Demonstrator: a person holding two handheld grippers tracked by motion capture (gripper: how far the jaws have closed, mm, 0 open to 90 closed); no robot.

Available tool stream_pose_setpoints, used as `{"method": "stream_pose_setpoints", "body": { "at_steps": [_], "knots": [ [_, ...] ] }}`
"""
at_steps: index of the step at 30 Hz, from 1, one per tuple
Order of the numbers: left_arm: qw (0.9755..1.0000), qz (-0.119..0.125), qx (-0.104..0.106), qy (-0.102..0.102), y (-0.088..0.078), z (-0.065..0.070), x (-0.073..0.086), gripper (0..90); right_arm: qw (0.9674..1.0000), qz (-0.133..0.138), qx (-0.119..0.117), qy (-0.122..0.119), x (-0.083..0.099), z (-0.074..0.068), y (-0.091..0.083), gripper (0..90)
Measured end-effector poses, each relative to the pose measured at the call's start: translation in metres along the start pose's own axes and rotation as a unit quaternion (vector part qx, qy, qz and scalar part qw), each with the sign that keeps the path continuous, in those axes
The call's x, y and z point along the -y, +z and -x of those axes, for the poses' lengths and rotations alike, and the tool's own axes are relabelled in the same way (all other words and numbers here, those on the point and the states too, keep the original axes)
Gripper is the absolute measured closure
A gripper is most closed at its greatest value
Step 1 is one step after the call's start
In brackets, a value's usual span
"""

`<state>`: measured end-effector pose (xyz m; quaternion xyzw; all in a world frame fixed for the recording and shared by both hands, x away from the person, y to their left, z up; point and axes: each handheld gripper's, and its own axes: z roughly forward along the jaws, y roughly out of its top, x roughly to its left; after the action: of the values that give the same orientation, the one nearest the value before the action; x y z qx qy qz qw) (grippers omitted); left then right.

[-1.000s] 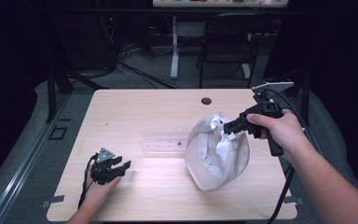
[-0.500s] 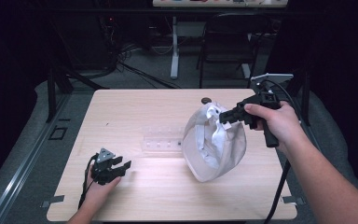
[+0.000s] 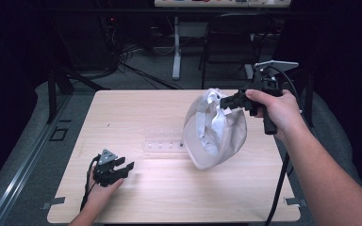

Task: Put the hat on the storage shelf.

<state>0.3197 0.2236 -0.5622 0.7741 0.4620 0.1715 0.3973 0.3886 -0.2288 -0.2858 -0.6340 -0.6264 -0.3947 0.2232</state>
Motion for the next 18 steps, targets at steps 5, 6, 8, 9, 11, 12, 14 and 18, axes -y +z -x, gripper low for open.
{"method": "stream_pose_setpoints", "body": {
  "at_steps": [5,6,8,9,11,12,14,18],
  "knots": [
    [0.9996,0.019,0.013,0.017,-0.003,0.015,-0.010,51.5,0.9999,0.009,-0.005,0.005,-0.008,0.000,0.003,82.5],
    [0.9996,0.019,0.013,0.017,-0.003,0.015,-0.010,51.0,0.9998,0.015,-0.004,0.009,-0.010,-0.001,0.004,82.5],
    [0.9987,0.030,0.025,0.033,-0.002,0.030,-0.020,49.2,0.9998,0.017,-0.006,0.010,-0.013,-0.001,0.005,82.5],
    [0.9982,0.032,0.028,0.041,-0.002,0.034,-0.023,48.1,0.9997,0.020,-0.008,0.011,-0.015,-0.001,0.006,82.5],
    [0.9970,0.037,0.041,0.054,0.001,0.047,-0.030,46.9,0.9996,0.023,-0.011,0.013,-0.018,-0.001,0.007,82.5],
    [0.9965,0.035,0.047,0.059,0.002,0.051,-0.032,46.4,0.9994,0.027,-0.013,0.016,-0.020,-0.001,0.008,82.5],
    [0.9951,0.037,0.060,0.070,0.005,0.064,-0.039,46.2,0.9993,0.030,-0.014,0.018,-0.023,-0.001,0.009,82.5],
    [0.9908,0.054,0.071,0.101,0.010,0.088,-0.056,45.4,0.9988,0.039,-0.020,0.024,-0.028,-0.001,0.011,82.5]
  ]
}}
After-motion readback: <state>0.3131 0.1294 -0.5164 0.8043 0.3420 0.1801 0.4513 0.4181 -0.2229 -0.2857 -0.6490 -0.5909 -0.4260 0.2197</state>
